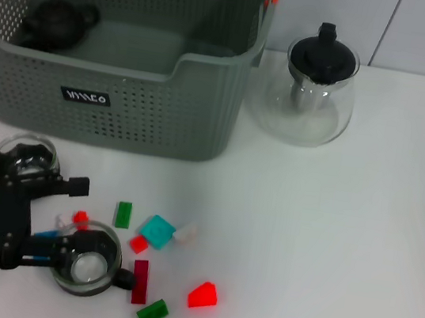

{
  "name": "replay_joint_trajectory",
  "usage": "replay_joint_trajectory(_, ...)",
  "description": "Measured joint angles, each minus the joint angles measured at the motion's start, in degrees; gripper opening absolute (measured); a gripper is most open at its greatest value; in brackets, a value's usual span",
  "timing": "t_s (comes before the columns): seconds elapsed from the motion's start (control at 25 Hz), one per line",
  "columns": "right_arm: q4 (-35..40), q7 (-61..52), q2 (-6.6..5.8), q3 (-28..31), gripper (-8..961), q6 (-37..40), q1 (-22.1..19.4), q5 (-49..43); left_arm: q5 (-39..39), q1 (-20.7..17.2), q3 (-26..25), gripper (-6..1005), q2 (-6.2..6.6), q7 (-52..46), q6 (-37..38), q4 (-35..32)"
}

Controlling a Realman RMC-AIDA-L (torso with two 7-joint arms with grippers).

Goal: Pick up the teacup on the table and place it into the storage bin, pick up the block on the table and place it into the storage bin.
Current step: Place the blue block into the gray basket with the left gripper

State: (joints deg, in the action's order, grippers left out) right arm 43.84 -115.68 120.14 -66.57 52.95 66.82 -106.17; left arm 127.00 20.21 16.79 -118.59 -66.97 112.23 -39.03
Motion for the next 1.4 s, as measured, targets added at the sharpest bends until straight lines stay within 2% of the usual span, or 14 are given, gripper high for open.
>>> replay_joint_trajectory(0.12,-12.38,0.51,0.35,-1.4,56,-10.06,6.69,-0.24,0.17,0.0,-0.01,844,-0.2,0.02,-0.02,0.38)
replay_joint_trajectory(0.24,-19.55,0.83,0.96,-4.74,56,-20.14,10.31,0.25,0.3,0.0,0.0,844,-0.23,0.14,-0.07,0.63)
replay_joint_trajectory(0.36,-22.32,0.83,1.52,-9.69,57,-26.04,11.29,2.3,0.3,-0.07,0.0,844,-0.35,0.17,-0.09,0.69)
replay_joint_trajectory(0.52,-24.02,0.83,1.6,-18.34,57,-30.23,10.7,9.7,0.38,-0.09,0.16,844,-0.68,0.18,-0.12,0.71)
replay_joint_trajectory(0.72,-25.55,0.24,1.59,-23.98,57,-30.87,9.41,14.41,0.44,-0.18,0.16,844,-0.68,0.18,-0.12,0.71)
replay_joint_trajectory(1.4,-27.62,-4.67,0.61,-24.63,56,-24.99,9.03,13.25,0.44,-0.75,0.31,843,-0.86,0.18,-0.07,1.39)
